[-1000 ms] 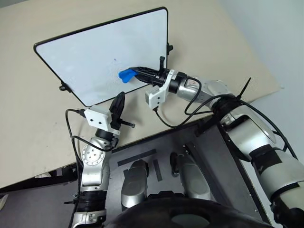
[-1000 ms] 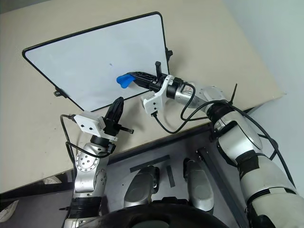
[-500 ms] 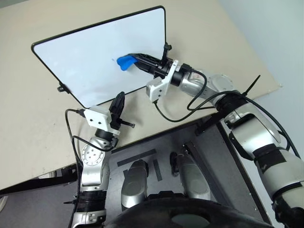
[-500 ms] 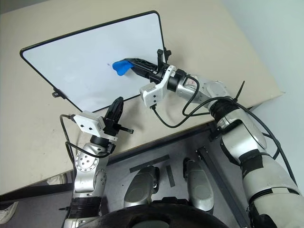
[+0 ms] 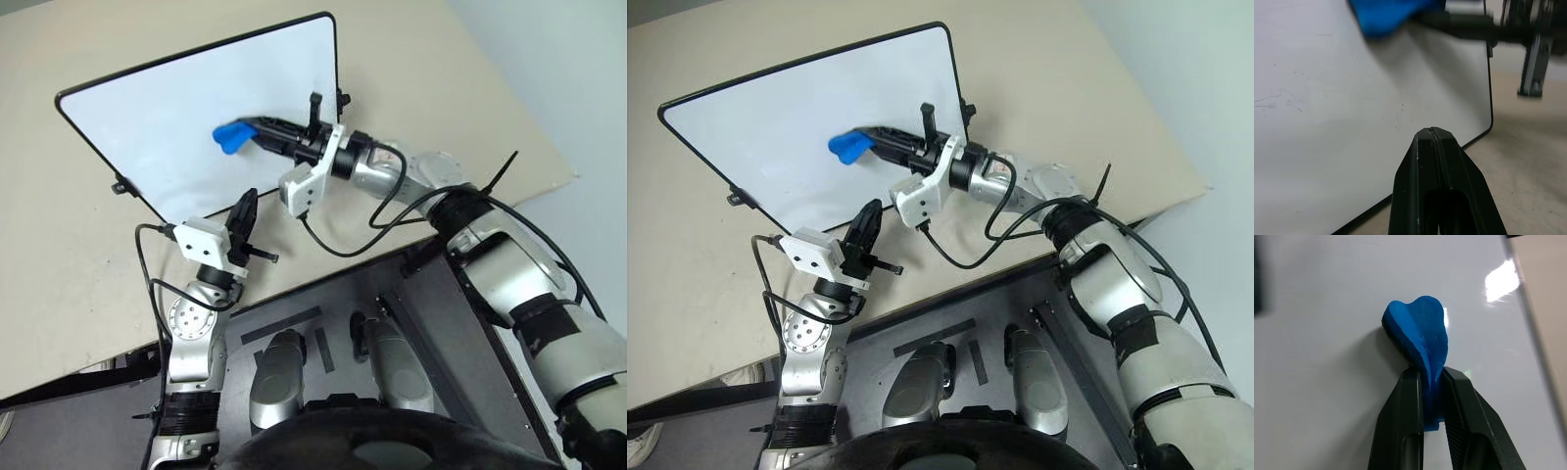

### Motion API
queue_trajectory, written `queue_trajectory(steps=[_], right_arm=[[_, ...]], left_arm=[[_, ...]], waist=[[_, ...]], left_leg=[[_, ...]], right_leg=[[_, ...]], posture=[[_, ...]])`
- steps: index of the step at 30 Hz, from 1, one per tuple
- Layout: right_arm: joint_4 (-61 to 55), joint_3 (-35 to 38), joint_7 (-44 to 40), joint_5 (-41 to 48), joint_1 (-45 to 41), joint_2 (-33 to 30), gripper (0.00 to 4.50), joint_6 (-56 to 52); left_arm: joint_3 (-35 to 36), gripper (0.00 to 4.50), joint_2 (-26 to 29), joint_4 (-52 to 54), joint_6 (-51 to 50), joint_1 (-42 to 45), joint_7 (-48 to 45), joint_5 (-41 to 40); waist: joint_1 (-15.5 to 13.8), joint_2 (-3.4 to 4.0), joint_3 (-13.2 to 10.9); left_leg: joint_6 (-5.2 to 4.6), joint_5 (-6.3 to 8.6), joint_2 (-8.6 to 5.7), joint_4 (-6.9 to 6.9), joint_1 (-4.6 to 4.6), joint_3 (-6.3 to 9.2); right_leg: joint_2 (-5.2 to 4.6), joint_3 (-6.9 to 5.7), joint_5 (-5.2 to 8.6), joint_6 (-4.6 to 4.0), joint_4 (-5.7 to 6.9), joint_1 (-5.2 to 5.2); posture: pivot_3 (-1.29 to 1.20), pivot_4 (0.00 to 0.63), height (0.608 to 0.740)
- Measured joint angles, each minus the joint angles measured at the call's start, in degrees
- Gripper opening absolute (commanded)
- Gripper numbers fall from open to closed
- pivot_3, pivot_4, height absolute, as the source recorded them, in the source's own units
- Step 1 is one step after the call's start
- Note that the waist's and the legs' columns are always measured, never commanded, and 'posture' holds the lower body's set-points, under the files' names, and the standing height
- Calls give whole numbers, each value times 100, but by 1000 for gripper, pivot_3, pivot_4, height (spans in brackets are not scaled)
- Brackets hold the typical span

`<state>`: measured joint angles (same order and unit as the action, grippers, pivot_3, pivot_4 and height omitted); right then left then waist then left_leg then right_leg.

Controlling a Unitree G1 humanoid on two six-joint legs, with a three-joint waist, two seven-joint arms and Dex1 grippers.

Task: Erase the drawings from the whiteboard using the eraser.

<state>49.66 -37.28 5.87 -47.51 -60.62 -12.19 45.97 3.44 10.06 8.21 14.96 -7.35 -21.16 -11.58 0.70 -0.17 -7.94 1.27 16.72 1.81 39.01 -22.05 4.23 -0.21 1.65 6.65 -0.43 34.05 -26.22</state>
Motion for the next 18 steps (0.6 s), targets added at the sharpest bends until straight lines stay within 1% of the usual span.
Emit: queue_trajectory(steps=[10, 14, 18], right_arm=[[73, -89, -299, 17, 172, -44, 322, -39], [-100, -48, -315, 58, 224, -173, 322, -54], [-131, 2, -309, 85, 208, -112, 322, -56]], left_arm=[[-7, 0, 0, 1, 5, -64, -2, -2], [-13, 0, 0, 2, -1, -63, -1, -1], [-20, 0, 2, 2, -54, 20, 0, 0]], waist=[[-3, 0, 0], [-11, 0, 0], [-8, 0, 0]], left_leg=[[-2, -2, 0, 4, 0, -2], [-2, -2, 0, 6, -5, -3], [-2, -2, 0, 6, -11, -4]], right_leg=[[1, -1, -18, 3, -13, -1], [0, -1, -15, 8, -18, -1], [1, 0, -16, 7, -20, -11]], posture=[[0, 150, 740], [0, 150, 740], [0, 150, 740]])
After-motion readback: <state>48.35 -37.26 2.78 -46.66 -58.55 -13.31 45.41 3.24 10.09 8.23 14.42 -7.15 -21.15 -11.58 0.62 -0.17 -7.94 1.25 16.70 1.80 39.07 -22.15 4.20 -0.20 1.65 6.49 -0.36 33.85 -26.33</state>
